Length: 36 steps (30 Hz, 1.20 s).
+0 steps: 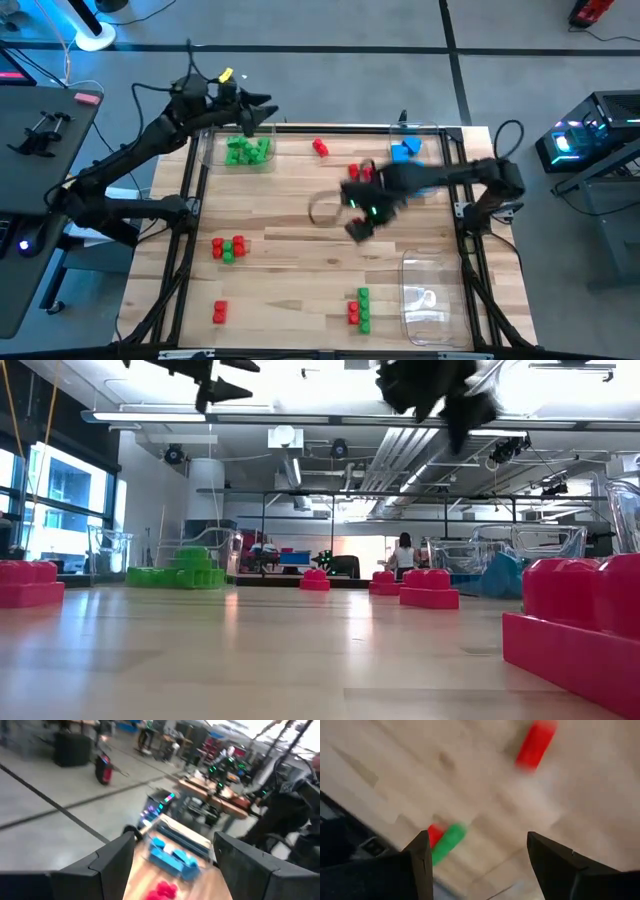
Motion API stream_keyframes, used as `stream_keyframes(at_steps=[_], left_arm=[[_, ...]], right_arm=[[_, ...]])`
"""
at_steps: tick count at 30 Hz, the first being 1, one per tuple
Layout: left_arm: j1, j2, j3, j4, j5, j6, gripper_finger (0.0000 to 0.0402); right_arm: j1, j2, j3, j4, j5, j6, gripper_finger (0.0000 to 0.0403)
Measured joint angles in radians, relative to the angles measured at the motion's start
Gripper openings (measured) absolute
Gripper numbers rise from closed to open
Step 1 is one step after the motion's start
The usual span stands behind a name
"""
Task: Sort blocks
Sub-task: Put the green game piece into the top left transparent bin
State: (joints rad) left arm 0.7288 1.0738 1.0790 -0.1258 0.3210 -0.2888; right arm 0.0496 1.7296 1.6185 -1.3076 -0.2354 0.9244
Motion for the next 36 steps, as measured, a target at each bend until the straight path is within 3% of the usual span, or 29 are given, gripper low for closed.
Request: stream_keyframes(at_steps=[6, 14, 19, 24, 27, 31, 36], left_arm=[[-0.031, 0.065, 0.0, 0.001, 0.01, -0.121, 0.0257], [-0.15, 0.087, 0.0, 0.028, 0.076, -0.287, 0.0257], [-0.326, 0.072, 0.0, 0.032, 0.107, -0.375, 0.0257], [-0.532, 0.071, 0.0, 0.065, 0.088, -0.366, 0.0257], [-0.62, 0.071, 0.0, 0.078, 0.048, -0.303, 0.0257], [-0.657, 0.064, 0.0, 0.078, 0.07, -0.268, 0.0257], [-0.641, 0.013, 0.0, 0.068, 0.144, -0.233, 0.0257]], right_arm=[[0.222, -0.016, -0.129, 0.107, 0.011, 0.429, 0.0209], [0.399, 0.05, -0.149, 0.172, 0.124, 0.621, 0.0209], [0.451, 0.092, -0.149, 0.252, 0.172, 0.587, 0.0209], [0.463, 0.117, -0.149, 0.375, 0.175, 0.434, 0.0198], [0.467, 0.124, -0.149, 0.405, 0.159, 0.355, 0.015], [0.481, 0.125, -0.149, 0.42, 0.135, 0.279, 0.003], [0.496, 0.131, -0.148, 0.439, 0.035, 0.185, 0.0006]])
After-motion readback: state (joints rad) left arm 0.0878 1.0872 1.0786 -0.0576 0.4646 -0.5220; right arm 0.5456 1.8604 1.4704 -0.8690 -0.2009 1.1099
